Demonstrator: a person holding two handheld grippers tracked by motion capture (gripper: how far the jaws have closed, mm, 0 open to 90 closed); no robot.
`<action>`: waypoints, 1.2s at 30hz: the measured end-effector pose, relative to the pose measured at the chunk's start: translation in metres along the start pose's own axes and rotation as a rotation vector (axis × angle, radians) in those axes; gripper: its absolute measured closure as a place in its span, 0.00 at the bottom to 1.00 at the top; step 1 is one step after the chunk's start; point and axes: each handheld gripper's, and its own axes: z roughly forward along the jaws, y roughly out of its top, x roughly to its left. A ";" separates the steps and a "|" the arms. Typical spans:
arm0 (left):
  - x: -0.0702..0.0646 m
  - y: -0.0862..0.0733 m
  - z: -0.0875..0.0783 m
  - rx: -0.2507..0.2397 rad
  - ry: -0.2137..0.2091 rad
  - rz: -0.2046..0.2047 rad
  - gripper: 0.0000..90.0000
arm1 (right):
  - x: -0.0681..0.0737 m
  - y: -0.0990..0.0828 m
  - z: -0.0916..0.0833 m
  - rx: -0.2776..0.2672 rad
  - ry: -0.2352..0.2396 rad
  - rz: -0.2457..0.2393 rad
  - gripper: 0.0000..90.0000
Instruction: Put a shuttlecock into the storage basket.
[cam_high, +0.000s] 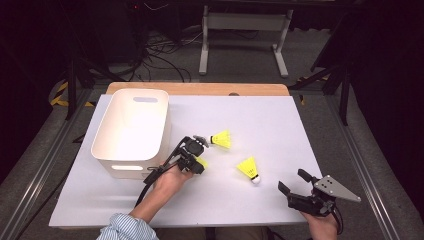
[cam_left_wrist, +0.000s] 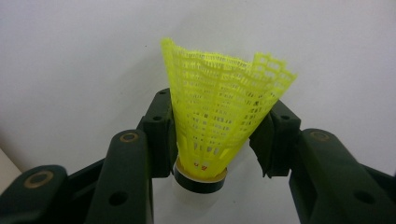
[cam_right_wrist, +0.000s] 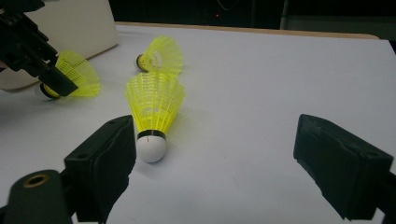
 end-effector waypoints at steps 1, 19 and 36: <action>0.000 0.000 -0.001 -0.002 -0.004 -0.005 0.63 | 0.000 0.000 0.000 0.001 0.000 -0.001 0.15; -0.011 0.015 -0.026 -0.038 -0.001 0.029 0.65 | 0.001 0.000 0.000 0.003 0.001 -0.004 0.15; -0.019 0.031 -0.054 -0.070 -0.021 0.048 0.67 | 0.001 0.000 0.001 0.007 0.002 -0.006 0.15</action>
